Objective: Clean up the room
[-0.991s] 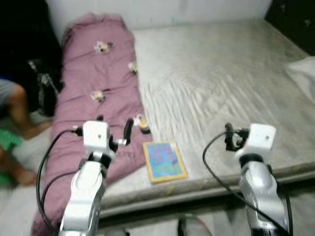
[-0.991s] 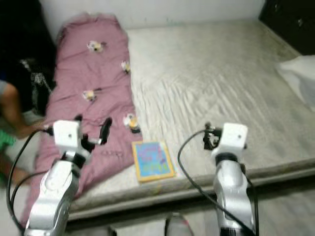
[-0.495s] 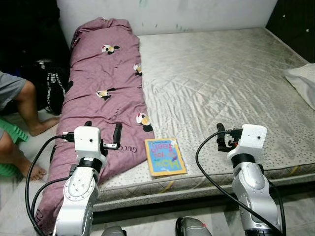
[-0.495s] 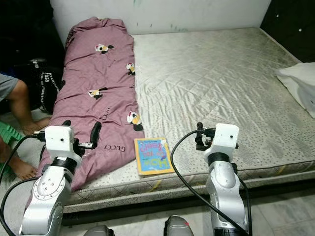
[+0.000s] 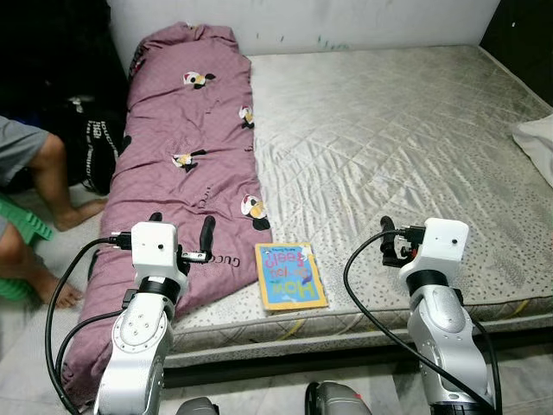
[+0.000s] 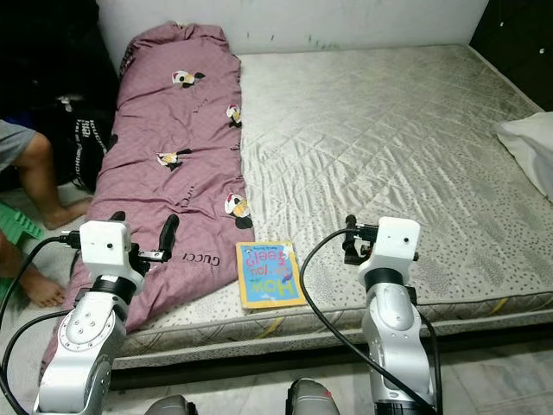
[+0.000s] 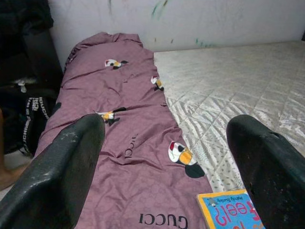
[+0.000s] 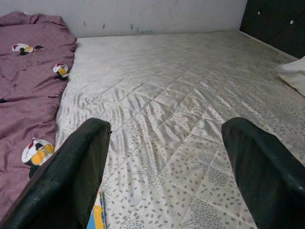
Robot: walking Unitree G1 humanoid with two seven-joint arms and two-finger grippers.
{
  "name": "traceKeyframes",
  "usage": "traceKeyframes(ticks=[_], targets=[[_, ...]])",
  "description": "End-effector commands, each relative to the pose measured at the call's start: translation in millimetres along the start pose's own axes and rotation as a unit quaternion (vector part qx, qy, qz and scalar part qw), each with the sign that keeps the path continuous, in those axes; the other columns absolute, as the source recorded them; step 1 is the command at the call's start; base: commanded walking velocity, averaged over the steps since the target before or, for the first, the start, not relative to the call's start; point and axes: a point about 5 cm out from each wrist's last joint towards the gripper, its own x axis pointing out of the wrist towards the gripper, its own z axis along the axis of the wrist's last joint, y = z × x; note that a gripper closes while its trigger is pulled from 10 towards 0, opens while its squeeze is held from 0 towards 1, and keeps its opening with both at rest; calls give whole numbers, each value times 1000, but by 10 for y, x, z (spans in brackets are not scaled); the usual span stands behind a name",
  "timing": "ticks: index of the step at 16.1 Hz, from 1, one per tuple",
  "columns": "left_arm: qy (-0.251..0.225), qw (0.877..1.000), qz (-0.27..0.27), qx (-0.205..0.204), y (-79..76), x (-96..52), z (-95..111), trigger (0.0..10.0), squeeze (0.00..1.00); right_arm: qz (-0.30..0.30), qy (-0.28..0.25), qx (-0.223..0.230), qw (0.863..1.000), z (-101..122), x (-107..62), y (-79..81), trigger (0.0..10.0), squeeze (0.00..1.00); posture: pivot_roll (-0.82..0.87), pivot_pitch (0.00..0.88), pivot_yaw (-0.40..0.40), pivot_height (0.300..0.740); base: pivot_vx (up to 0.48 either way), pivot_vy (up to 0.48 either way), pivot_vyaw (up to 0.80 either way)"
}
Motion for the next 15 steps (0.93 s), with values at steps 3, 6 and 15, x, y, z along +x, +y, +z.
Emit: traceKeyframes(ticks=[3,6,15], targets=[[6,1000,-3,5,-7,22,-6,10000,0,2,-11,4,1000,51,-5,8,10000,0,3,74,15,703,0,0,0],[5,1000,0,4,-7,33,-6,10000,0,4,-12,5,1000,57,9,8,10000,0,2,73,13,672,0,0,0],[4,1000,3,6,4,49,1,10000,0,5,-12,7,1000,55,12,18,10000,0,1,70,15,623,0,0,0]])
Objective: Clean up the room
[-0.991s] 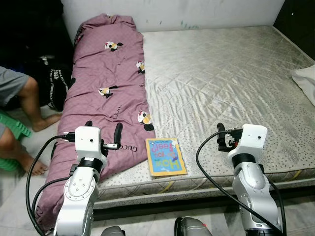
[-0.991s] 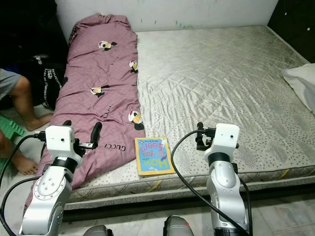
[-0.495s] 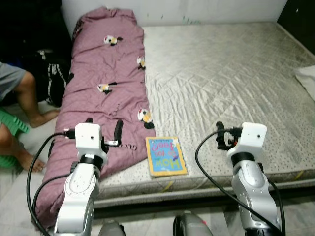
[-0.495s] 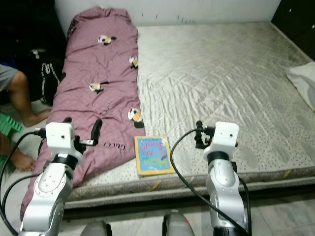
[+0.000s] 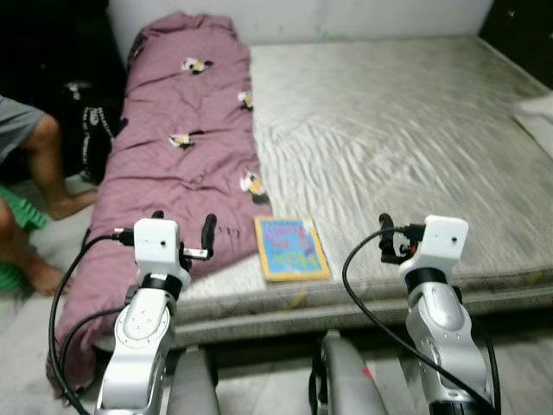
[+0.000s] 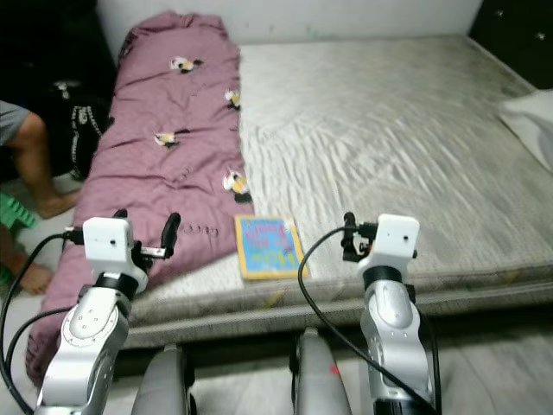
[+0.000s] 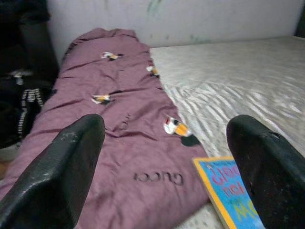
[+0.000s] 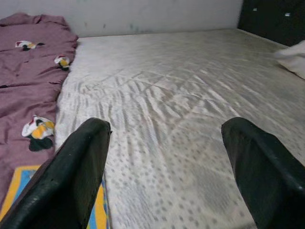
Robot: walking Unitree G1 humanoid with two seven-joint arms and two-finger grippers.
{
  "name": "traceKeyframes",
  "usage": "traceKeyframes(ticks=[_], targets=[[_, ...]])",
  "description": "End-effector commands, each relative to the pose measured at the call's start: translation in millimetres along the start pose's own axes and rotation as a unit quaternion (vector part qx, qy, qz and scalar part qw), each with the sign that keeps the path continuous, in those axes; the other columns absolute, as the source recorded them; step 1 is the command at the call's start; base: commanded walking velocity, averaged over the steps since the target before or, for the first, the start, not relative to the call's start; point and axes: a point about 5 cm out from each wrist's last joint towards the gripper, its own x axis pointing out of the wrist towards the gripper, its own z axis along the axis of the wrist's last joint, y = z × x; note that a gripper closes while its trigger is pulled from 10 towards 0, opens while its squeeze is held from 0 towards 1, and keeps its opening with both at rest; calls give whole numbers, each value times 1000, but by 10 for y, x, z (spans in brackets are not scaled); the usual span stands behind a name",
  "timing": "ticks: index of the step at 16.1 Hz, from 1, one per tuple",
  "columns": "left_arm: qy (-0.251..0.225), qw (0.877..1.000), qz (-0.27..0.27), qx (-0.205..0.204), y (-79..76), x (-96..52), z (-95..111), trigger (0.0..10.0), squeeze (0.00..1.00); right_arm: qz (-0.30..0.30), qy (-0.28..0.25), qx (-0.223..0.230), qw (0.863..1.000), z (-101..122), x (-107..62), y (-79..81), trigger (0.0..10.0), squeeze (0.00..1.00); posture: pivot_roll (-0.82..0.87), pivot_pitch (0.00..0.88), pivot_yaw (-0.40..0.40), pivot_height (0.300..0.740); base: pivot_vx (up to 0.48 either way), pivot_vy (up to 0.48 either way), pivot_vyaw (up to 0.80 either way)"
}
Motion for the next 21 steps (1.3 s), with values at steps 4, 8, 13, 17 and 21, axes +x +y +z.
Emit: traceKeyframes(ticks=[4,8,13,17,21], targets=[[7,1000,-8,-1,0,-9,-14,10000,0,3,-4,-3,1000,24,0,-4,10000,0,1,69,11,623,0,0,0],[4,1000,-20,-10,-20,-27,-10,10000,0,6,-2,-5,1000,14,-4,0,10000,0,3,68,3,623,0,0,0],[4,1000,-23,-14,-24,-34,6,10000,0,9,2,-6,1000,4,-5,13,10000,0,4,89,2,623,260,0,0],[5,999,-31,-21,-32,-32,10,10000,0,9,2,-9,1000,10,-3,8,10000,0,2,96,3,623,306,0,0],[7,999,-32,-21,-30,-35,6,10000,0,7,3,-10,1000,5,-9,3,10000,0,1,97,6,623,360,0,0]])
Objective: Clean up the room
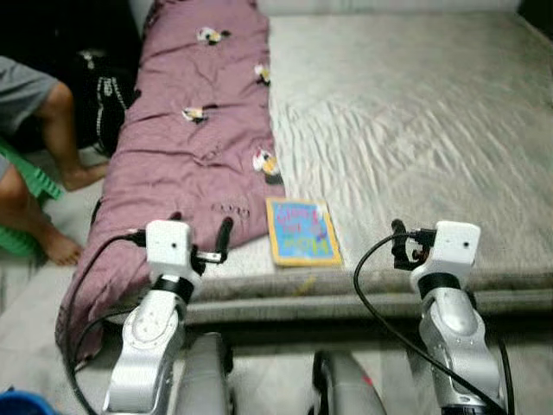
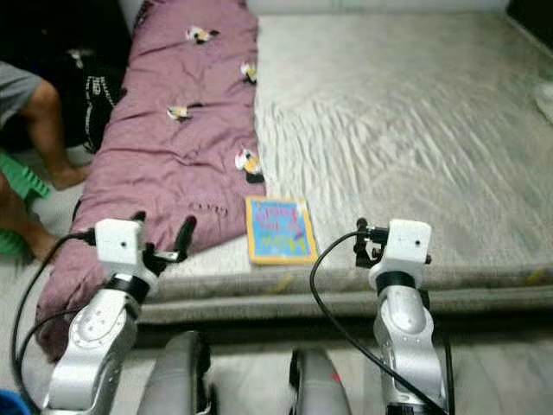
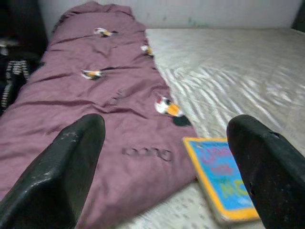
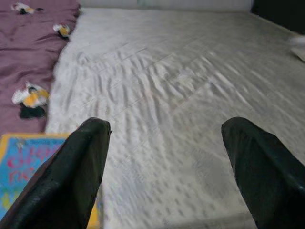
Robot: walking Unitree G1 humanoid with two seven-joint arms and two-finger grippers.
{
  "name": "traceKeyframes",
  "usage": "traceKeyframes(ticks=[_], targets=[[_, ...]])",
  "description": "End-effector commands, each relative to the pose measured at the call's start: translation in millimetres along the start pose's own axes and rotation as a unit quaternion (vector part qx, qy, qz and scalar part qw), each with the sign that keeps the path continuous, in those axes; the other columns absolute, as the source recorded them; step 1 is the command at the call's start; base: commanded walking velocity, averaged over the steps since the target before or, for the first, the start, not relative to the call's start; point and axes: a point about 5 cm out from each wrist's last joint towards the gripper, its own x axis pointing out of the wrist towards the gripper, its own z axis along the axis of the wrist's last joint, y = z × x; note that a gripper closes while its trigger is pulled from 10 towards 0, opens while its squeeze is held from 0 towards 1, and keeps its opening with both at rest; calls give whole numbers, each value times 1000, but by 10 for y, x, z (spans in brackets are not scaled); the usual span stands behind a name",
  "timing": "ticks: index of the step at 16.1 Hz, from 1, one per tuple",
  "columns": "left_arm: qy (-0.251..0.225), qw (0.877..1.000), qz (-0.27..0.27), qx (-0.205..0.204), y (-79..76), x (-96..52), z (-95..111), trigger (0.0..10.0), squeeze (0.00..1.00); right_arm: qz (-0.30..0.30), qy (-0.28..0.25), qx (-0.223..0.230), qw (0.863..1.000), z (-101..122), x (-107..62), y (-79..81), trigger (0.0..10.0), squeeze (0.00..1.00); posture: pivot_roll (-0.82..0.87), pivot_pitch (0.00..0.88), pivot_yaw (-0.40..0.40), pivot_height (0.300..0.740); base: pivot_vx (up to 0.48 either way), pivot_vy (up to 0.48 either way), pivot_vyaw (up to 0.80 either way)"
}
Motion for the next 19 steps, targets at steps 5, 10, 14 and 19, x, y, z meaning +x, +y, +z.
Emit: traceKeyframes(ticks=[5,10,14,19], targets=[[16,1000,13,11,66,-4,-35,10000,0,13,-1,3,1000,11,-14,81,10000,0,0,93,8,623,128,0,0],[21,999,34,4,105,14,-52,10000,0,16,0,6,1000,-3,-25,98,10000,0,0,90,7,583,0,0,0],[32,999,34,-1,98,20,-94,10000,0,18,0,5,1000,-7,-22,99,10000,0,-1,81,7,528,0,0,0],[24,999,43,-4,103,23,-75,10000,0,21,1,1,1000,-11,-21,98,10000,0,-2,78,0,513,0,0,0]])
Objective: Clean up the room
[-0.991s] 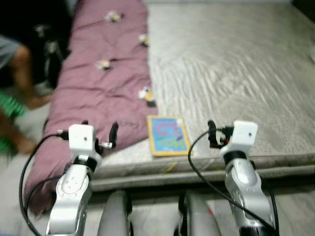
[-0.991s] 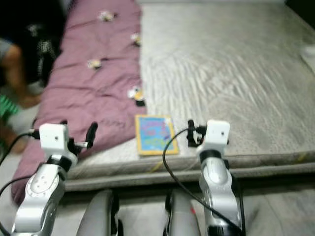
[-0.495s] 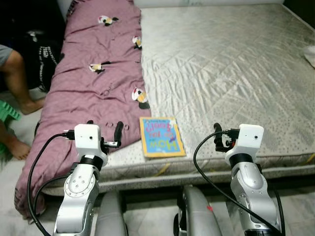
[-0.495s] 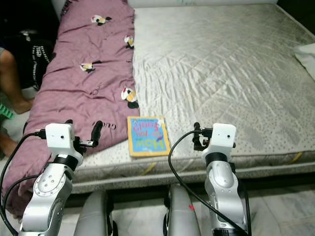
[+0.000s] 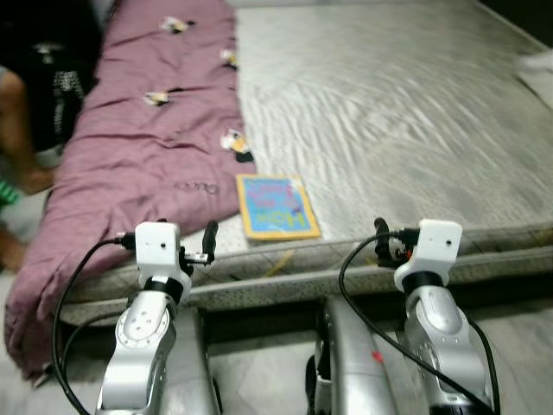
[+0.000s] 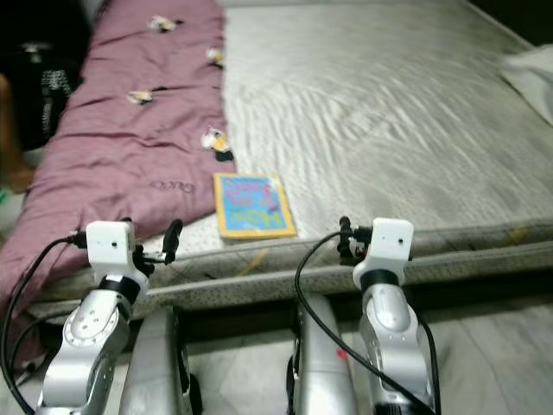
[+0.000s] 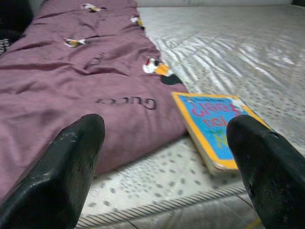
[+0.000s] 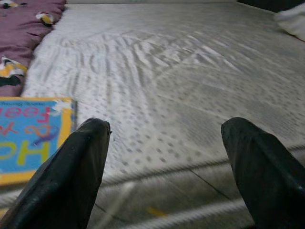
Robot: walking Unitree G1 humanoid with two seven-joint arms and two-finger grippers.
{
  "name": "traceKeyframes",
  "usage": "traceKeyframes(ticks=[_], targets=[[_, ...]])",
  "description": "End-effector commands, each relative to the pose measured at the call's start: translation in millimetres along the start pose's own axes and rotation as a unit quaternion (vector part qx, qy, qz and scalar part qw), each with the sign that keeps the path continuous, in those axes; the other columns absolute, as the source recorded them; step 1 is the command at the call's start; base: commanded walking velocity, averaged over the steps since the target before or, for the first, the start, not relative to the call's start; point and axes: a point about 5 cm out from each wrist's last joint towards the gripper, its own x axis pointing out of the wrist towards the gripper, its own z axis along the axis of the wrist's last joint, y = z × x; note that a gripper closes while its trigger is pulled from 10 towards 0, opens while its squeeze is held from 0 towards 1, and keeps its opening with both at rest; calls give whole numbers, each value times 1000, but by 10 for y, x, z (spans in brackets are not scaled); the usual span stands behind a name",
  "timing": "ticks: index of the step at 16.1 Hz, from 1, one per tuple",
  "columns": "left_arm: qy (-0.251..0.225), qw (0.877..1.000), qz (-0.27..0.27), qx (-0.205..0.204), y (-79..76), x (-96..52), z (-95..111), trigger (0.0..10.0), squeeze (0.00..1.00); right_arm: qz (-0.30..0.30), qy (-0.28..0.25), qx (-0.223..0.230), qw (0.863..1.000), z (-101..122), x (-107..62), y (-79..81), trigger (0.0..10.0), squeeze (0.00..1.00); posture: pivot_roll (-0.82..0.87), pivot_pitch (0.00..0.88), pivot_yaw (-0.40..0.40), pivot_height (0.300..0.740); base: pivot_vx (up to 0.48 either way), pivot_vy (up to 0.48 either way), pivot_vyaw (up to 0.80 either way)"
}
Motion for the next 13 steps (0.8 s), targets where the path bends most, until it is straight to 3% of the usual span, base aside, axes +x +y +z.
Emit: traceKeyframes(ticks=[1,5,8,13], targets=[[-4,1000,10,-9,20,9,23,10000,0,-2,0,-3,1000,8,-4,-18,10000,0,-3,77,-2,513,0,0,0],[15,998,53,-44,156,107,-20,10000,0,-2,4,-7,1000,0,-27,-35,10000,0,-21,105,1,513,0,0,0],[14,996,77,-53,271,211,2,10000,0,-13,4,-12,1000,11,-72,-134,10000,0,-42,119,5,513,0,0,0],[24,994,82,-63,293,416,-20,10000,0,-19,6,-24,1000,41,-136,-216,10000,0,-83,144,-5,480,0,0,0]])
